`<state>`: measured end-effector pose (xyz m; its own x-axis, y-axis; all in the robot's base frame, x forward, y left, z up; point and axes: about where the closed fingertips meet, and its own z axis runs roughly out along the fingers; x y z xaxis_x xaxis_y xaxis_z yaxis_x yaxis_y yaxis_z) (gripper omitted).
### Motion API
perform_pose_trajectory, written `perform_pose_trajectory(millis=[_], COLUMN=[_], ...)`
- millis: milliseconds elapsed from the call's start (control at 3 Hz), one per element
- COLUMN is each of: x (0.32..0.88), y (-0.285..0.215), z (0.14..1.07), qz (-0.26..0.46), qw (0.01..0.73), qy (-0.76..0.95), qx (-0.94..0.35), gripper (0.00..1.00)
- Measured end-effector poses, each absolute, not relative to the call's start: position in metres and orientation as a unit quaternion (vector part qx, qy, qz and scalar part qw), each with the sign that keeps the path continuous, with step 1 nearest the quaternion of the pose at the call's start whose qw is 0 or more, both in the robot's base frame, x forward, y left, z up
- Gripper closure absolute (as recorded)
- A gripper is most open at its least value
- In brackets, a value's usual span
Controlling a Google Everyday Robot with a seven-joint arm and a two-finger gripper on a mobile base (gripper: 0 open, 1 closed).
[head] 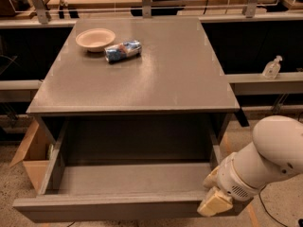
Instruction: Open top drawer
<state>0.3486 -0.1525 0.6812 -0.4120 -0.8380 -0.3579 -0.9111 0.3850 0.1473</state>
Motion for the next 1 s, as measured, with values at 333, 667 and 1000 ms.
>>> perform_pose_trajectory(millis=[333, 667, 1000], x=[0.356, 0.368, 0.389], y=[-0.166, -0.186, -0.219], z=[0.702, 0.721, 0.736], qz=[0.151, 0.137, 0.134], qw=[0.130, 0.147, 0.165], qy=[0.822, 0.817, 0.814], qx=[-0.534, -0.540, -0.541], gripper=[0.00, 0.00, 0.00])
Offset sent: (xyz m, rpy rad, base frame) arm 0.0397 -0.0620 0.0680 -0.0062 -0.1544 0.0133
